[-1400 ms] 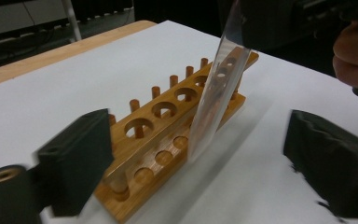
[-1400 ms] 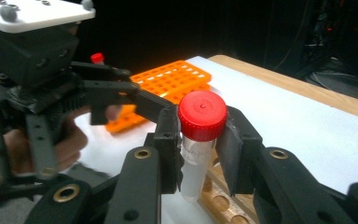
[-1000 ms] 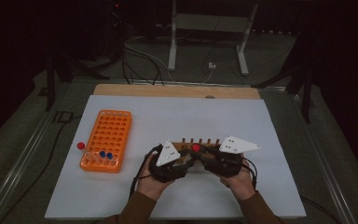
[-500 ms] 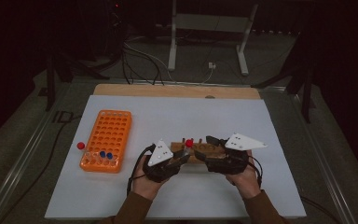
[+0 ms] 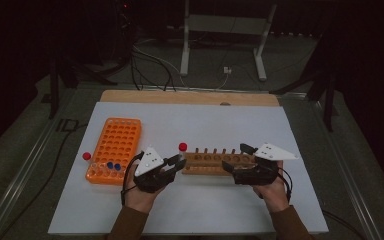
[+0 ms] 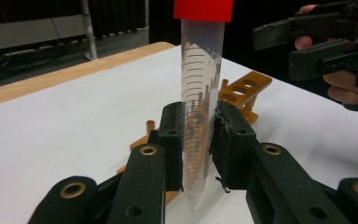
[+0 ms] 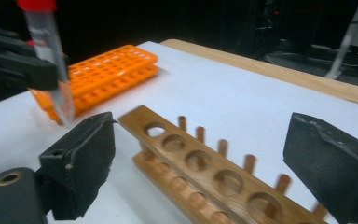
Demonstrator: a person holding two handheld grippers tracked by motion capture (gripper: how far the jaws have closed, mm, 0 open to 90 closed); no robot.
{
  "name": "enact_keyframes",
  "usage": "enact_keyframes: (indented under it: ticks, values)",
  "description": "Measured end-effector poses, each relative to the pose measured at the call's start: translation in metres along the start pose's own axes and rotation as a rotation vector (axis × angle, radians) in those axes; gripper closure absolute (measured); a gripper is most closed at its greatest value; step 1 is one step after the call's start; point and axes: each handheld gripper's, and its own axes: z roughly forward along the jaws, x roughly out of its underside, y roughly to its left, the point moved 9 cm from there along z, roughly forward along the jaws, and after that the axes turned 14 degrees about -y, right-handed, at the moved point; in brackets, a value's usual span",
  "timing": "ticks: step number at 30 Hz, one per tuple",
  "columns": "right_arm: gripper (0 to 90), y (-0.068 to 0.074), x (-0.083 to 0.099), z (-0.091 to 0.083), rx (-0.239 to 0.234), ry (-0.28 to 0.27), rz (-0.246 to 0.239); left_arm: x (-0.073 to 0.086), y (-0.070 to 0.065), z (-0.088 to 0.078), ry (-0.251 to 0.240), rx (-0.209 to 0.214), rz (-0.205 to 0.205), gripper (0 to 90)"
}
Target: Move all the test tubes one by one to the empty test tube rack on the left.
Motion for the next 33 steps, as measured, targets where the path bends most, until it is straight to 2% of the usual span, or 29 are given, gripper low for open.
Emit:
enact_keyframes:
  ticks: [3, 8, 15, 24, 28, 33]
  values:
    - [6.4, -0.007, 0.003, -0.003, 0.013, -0.006, -0.001, -0.001, 0.003, -0.004, -0.006, -0.010, -0.004, 75.0]
    - [2.4, -0.017, 0.004, -0.009, 0.030, -0.015, 0.029, -0.002, 0.009, -0.011, -0.013, -0.028, -0.002, 75.0]
    - [0.0, -0.026, 0.002, -0.016, 0.048, -0.037, 0.050, -0.010, 0.022, -0.027, -0.043, -0.072, -0.003, 75.0]
    - [0.0, -0.031, 0.002, -0.020, 0.065, -0.044, 0.054, -0.027, 0.045, -0.059, -0.091, -0.141, 0.001, 74.9]
    - [0.0, -0.032, 0.002, -0.020, 0.068, -0.046, 0.057, -0.032, 0.054, -0.073, -0.097, -0.167, 0.006, 74.9]
    - [0.0, -0.033, 0.002, -0.021, 0.072, -0.048, 0.062, -0.034, 0.069, -0.090, -0.105, -0.226, 0.013, 74.9]
